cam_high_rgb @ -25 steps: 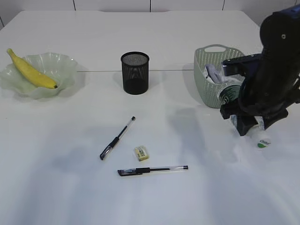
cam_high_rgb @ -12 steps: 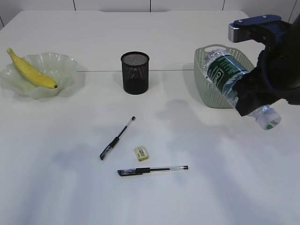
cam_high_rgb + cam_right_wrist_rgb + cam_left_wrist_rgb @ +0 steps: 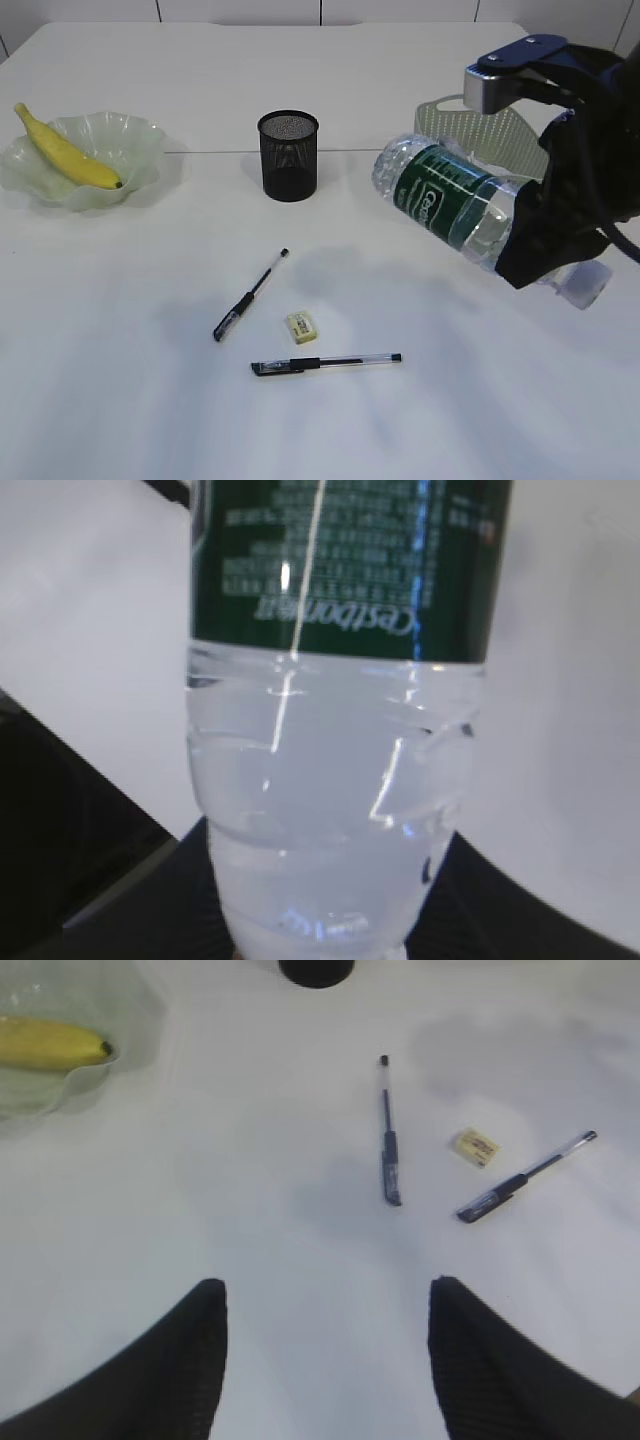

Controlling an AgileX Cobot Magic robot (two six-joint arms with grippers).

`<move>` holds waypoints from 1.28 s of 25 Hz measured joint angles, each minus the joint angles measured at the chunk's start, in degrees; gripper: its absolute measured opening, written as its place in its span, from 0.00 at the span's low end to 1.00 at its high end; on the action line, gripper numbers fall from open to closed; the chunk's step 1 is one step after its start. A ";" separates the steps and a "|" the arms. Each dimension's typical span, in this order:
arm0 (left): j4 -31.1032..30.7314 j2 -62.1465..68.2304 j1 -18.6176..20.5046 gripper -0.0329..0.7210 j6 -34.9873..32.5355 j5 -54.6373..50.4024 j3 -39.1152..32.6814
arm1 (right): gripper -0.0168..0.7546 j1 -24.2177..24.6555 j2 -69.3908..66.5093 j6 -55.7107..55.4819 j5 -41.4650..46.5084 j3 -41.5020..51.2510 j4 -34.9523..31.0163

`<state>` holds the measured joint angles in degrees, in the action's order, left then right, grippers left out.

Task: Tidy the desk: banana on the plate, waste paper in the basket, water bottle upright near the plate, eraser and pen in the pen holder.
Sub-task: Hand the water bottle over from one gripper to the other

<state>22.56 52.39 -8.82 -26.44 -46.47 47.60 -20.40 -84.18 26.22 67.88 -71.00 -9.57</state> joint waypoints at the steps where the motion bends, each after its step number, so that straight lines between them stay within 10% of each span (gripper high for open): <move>1: 1.44 0.39 0.00 0.65 -2.77 0.14 0.00 | 0.43 -0.78 0.10 1.06 0.41 0.00 -0.25; 19: 31.00 1.73 -2.37 0.67 -64.98 1.07 0.00 | 0.43 -4.16 0.22 12.78 3.20 0.00 -9.17; 32: 29.68 4.21 -13.62 0.76 -81.19 5.30 0.00 | 0.43 -9.94 0.12 12.96 3.55 -0.76 -9.55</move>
<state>52.24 56.60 -22.43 -107.63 -41.17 47.60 -30.34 -84.06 39.19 71.43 -71.76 -19.12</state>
